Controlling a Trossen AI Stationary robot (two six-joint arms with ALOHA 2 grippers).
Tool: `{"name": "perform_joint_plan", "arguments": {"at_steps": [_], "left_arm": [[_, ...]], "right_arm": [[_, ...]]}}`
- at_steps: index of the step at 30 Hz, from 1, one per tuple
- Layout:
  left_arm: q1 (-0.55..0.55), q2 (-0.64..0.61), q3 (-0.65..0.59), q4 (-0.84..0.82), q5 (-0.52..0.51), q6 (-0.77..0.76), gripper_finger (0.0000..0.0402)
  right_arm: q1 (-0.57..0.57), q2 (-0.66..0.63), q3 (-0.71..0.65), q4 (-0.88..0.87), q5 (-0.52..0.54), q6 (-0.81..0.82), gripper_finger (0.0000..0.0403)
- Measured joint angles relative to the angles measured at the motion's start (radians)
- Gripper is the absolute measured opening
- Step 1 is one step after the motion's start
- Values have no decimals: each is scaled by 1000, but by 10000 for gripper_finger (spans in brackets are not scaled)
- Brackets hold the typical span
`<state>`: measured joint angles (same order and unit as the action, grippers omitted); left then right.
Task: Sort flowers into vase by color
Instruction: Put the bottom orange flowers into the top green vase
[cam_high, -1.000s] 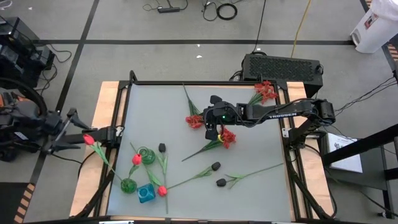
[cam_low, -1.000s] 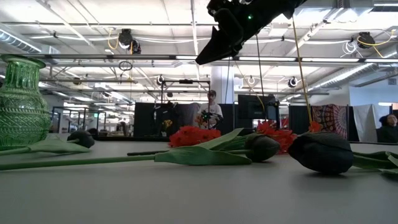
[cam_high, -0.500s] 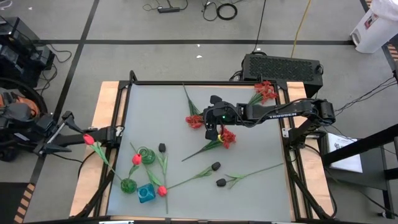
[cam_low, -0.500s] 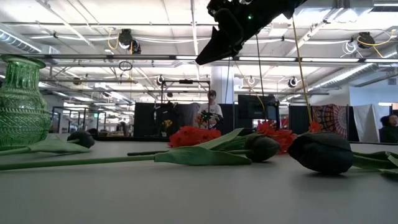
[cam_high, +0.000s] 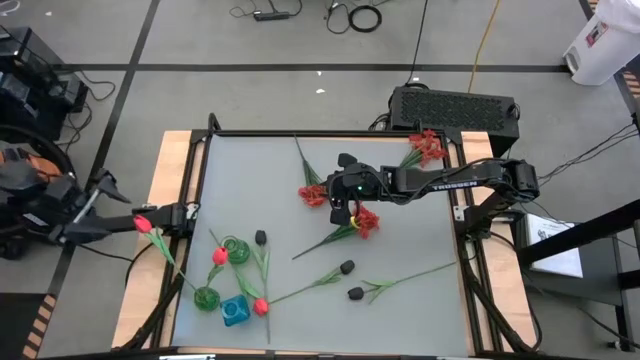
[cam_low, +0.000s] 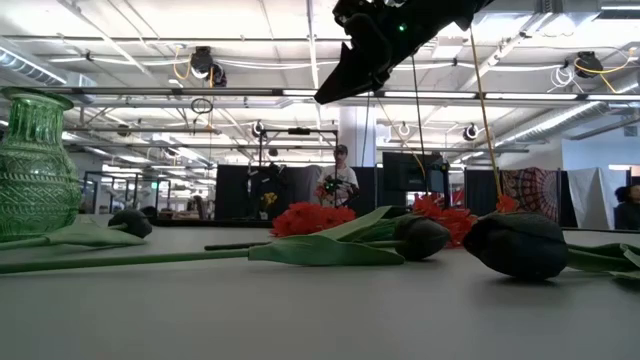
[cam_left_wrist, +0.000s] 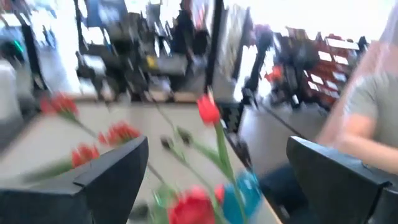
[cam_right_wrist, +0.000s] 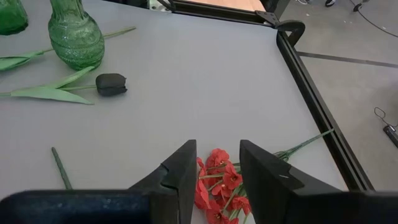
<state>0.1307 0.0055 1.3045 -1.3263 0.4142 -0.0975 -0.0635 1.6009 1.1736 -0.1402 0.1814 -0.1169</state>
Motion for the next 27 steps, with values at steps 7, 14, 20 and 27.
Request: {"name": "perform_joint_plan", "arguments": {"at_steps": [7, 14, 20, 27], "left_arm": [[0, 0, 0, 123, 2, -2, 387], [0, 0, 0, 192, 3, -2, 387], [0, 0, 0, 204, 4, -2, 387], [0, 0, 0, 250, -53, -1, 387]], "right_arm": [[0, 0, 0, 0, 0, 0, 114], [0, 0, 0, 0, 0, 0, 114], [0, 0, 0, 0, 0, 0, 114], [0, 0, 0, 0, 0, 0, 114]]}}
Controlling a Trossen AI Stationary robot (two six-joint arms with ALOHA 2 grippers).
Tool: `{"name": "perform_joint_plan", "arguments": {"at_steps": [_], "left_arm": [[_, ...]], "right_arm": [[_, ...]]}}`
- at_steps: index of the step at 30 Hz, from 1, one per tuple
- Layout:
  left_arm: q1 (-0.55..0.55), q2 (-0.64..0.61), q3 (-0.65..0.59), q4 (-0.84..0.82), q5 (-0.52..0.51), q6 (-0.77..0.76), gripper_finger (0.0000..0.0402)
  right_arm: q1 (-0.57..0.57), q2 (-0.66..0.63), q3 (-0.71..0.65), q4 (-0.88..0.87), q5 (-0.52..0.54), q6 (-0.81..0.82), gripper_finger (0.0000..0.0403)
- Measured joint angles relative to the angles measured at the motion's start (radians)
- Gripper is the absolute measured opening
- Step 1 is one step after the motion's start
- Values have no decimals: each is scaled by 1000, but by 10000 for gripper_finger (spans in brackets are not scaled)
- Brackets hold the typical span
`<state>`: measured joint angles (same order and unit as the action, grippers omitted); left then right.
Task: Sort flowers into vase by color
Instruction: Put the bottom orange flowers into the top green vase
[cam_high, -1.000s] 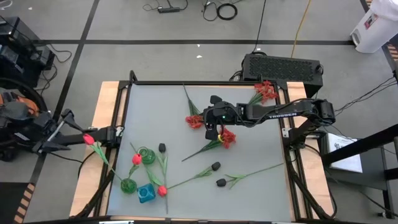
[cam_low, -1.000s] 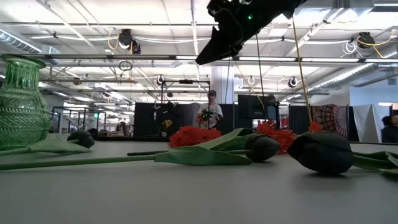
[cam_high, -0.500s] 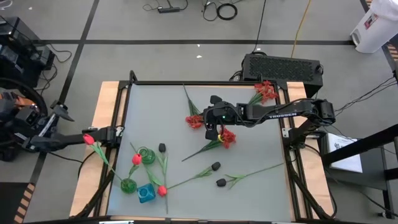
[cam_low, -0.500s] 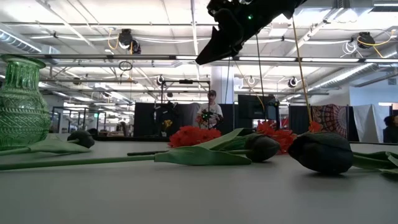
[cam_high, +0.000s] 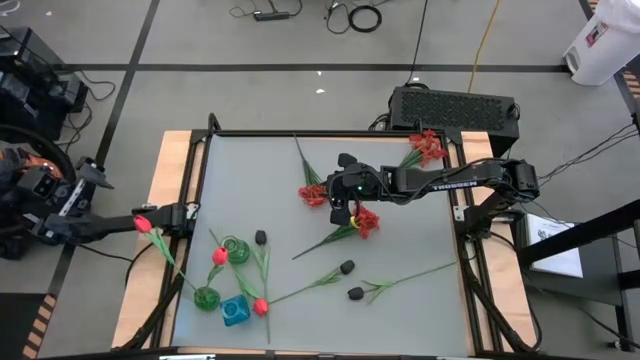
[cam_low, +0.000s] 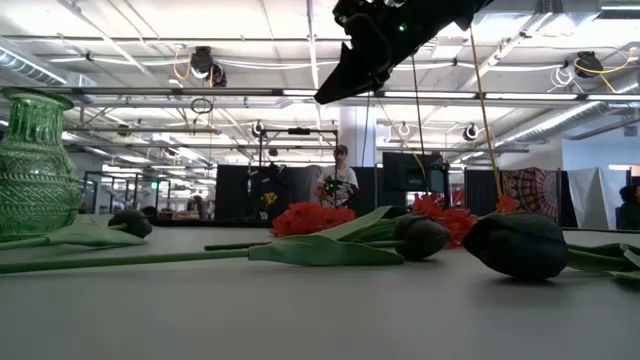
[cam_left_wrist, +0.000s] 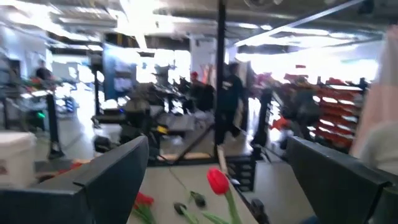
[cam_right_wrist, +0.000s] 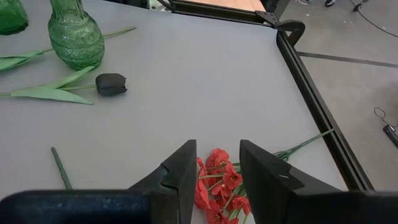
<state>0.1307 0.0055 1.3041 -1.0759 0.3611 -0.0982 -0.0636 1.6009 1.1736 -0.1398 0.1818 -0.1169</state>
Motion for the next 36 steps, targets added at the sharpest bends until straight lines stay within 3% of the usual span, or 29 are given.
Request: {"name": "perform_joint_plan", "arguments": {"at_steps": [6, 14, 36], "left_arm": [[0, 0, 0, 80, -52, -59, 387], [0, 0, -44, 52, -69, -210, 387], [1, 0, -112, 30, -172, -132, 387]], "right_arm": [[0, 0, 0, 0, 0, 0, 114], [0, 0, 0, 0, 0, 0, 114], [0, 0, 0, 0, 0, 0, 114]]}}
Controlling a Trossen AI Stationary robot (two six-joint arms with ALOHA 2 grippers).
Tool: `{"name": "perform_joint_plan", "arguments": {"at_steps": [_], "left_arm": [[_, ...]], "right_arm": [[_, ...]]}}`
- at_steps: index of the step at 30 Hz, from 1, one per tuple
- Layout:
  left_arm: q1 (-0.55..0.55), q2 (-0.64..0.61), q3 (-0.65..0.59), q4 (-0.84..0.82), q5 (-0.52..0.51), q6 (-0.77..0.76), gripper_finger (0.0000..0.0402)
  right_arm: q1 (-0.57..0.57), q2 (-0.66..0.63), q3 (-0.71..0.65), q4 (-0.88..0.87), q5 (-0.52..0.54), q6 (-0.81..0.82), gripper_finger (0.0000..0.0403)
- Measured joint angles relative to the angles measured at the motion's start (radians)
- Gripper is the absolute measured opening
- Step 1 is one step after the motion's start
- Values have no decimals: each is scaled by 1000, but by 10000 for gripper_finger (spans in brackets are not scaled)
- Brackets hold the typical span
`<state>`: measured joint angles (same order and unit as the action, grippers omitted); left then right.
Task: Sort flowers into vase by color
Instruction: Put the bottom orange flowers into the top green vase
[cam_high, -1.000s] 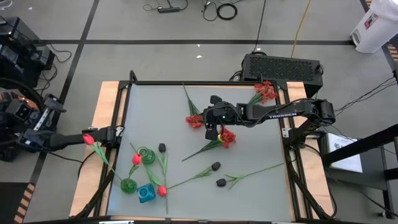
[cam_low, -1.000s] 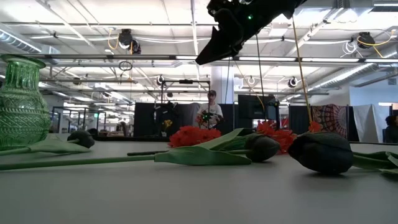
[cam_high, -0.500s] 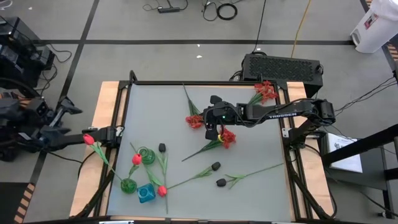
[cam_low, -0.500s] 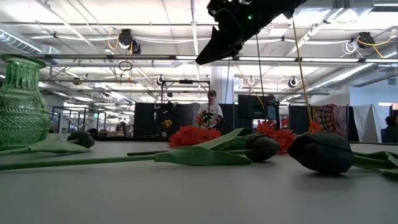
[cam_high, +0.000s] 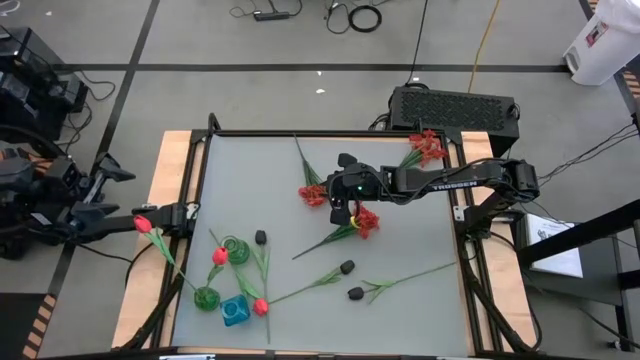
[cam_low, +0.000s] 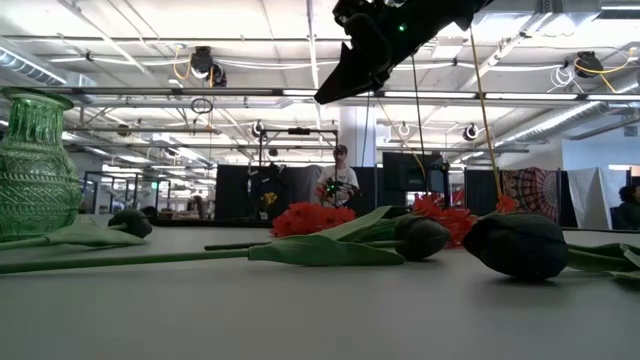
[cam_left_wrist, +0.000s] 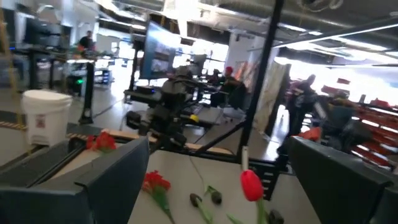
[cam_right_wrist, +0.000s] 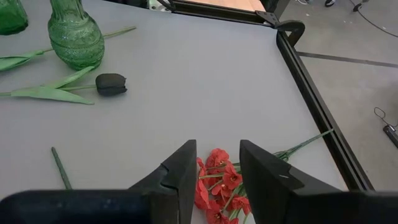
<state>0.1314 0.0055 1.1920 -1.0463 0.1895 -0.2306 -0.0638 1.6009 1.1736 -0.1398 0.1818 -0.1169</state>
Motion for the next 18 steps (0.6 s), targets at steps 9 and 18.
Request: {"name": "perform_joint_plan", "arguments": {"at_steps": [9, 18], "left_arm": [[0, 1, -100, 40, -9, -102, 387], [0, 100, -135, 151, 5, -105, 387]], "right_arm": [[0, 0, 0, 0, 0, 0, 114], [0, 0, 0, 0, 0, 0, 114]]}}
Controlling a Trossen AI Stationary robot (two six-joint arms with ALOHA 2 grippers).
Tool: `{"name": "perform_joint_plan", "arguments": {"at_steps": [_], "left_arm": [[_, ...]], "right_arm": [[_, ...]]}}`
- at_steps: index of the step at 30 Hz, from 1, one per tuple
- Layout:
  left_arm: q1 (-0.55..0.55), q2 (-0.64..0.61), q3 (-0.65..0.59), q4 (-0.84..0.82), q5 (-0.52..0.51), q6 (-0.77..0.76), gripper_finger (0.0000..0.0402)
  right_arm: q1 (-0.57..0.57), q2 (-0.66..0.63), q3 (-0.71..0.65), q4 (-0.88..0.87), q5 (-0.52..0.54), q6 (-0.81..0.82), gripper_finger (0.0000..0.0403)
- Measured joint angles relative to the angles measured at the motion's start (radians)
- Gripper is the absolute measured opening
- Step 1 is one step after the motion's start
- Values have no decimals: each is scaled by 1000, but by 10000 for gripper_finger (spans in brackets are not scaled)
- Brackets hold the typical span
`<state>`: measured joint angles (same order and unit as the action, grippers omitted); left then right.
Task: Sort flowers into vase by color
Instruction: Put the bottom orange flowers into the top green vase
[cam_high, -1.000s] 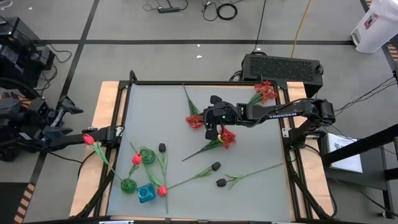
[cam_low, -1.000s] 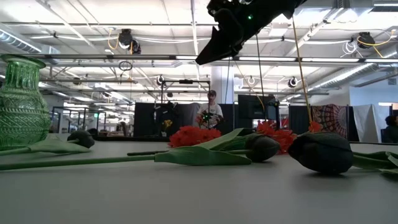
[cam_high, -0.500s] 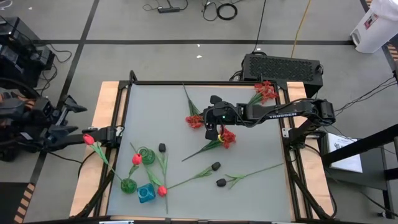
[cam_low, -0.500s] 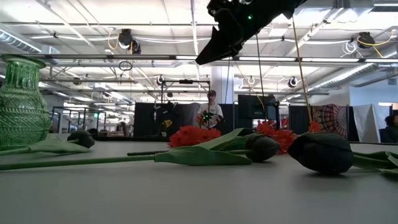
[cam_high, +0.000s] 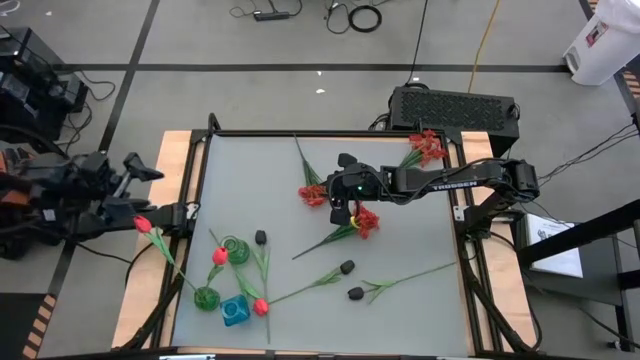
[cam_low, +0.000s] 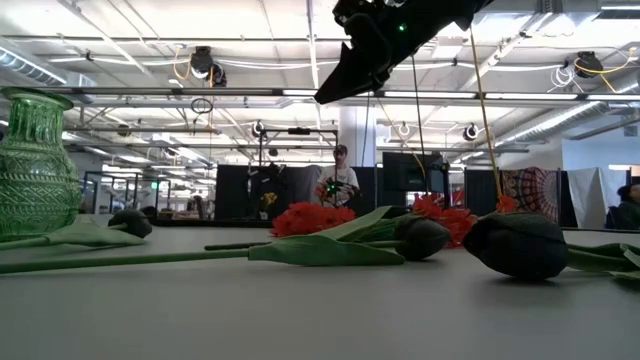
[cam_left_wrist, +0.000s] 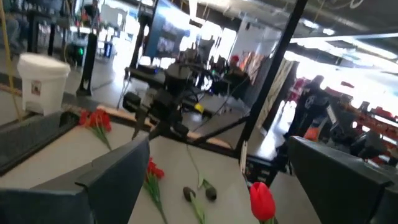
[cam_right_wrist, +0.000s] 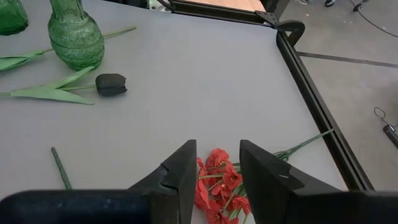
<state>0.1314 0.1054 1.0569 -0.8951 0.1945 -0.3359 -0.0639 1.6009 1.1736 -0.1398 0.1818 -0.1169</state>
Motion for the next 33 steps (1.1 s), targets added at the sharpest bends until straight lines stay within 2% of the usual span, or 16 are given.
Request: {"name": "perform_joint_plan", "arguments": {"at_steps": [9, 12, 17, 23, 29, 33], "left_arm": [[0, 289, 23, -8, 155, 32, 387], [-1, 380, 82, -52, 192, 60, 387], [-1, 487, 219, -211, 188, 89, 387], [-1, 538, 326, -347, 152, 114, 383], [-1, 543, 329, -505, 143, 110, 379], [-1, 541, 330, -536, 98, 107, 379]], "right_arm": [[0, 0, 0, 0, 0, 0, 114], [0, 0, 0, 0, 0, 0, 114], [0, 0, 0, 0, 0, 0, 114], [0, 0, 0, 0, 0, 0, 114], [0, 0, 0, 0, 0, 0, 114], [0, 0, 0, 0, 0, 0, 114]]}}
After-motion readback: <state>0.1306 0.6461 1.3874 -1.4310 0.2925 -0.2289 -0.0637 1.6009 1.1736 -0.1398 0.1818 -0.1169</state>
